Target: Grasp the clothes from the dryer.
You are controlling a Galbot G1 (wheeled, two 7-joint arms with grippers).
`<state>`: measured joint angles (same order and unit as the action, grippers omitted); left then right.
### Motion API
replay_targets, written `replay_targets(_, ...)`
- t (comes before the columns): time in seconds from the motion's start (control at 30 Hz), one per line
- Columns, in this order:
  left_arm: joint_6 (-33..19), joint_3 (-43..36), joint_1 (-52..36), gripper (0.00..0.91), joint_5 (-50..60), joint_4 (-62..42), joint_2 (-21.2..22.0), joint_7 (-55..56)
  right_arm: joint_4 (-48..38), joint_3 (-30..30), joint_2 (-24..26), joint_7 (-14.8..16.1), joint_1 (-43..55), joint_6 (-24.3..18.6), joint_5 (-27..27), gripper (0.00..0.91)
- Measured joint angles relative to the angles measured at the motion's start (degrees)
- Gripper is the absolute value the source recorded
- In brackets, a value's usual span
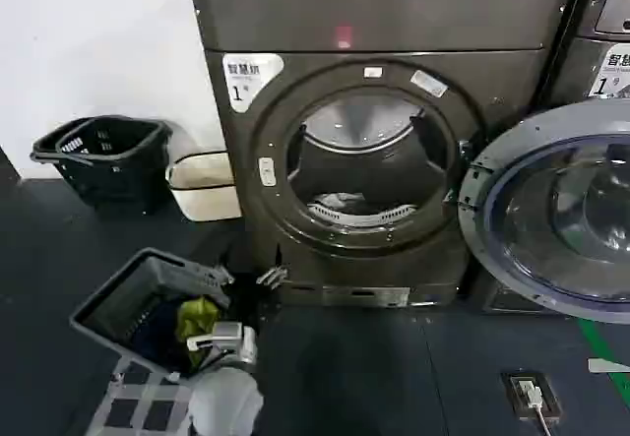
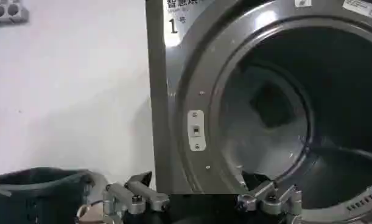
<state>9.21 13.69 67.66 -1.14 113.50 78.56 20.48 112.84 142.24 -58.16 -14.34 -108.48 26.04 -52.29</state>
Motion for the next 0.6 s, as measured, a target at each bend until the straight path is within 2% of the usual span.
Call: replay_targets(0.6, -0.02, -0.37, 0.05, 0.907, 0.42, -0.13, 0.47, -0.33, 0.27, -0.55, -0.5, 1.39, 0.5, -1.79, 1.13, 0.907)
